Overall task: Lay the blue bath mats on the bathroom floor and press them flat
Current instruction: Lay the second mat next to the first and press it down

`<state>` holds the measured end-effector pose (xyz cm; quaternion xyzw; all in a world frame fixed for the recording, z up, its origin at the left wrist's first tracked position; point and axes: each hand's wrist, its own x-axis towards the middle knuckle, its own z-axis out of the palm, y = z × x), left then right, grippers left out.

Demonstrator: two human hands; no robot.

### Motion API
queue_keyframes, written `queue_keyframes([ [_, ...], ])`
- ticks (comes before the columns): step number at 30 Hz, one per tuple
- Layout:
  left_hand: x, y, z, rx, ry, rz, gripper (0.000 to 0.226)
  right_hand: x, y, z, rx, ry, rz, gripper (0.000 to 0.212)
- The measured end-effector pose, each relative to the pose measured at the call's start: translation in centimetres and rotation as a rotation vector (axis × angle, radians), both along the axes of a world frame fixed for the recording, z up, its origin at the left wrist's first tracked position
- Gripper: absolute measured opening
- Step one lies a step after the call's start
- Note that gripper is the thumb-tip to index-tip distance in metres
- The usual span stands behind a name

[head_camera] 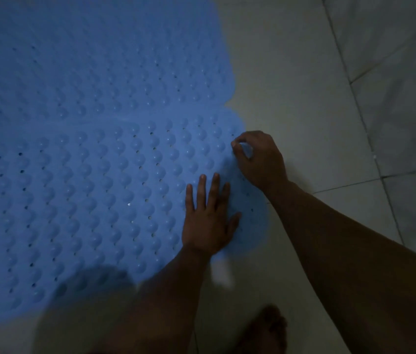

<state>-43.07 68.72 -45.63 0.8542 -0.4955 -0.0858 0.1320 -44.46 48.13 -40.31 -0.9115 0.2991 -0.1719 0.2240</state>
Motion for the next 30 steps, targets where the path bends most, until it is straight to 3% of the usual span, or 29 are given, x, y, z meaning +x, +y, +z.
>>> queue_keyframes([
  [8, -0.3, -0.1, 0.5, 0.076, 0.091, -0.027, 0.092, -1.4, 1.2, -2.6, -0.003, -0.027, 0.035, 0.021],
  [14, -0.4, 0.3, 1.1, 0.075, 0.185, -0.028, 0.092, -1.7, 2.1, 0.2, -0.060, 0.056, 0.095, 0.030],
  [19, 4.1, 1.4, 3.6, -0.100, 0.305, -0.024, 0.058, 0.2, 4.7, 3.7, -0.007, 0.088, -0.025, 0.034],
  [24, 9.7, 6.9, 4.8, -0.088, 0.118, 0.202, 0.052, 2.3, 10.8, 1.2, -0.036, 0.138, 0.074, 0.036],
  [30, 13.7, 11.4, 4.2, 0.019, 0.018, 0.282, 0.063, 3.4, 20.5, -4.0, -0.089, 0.386, 0.243, 0.072],
])
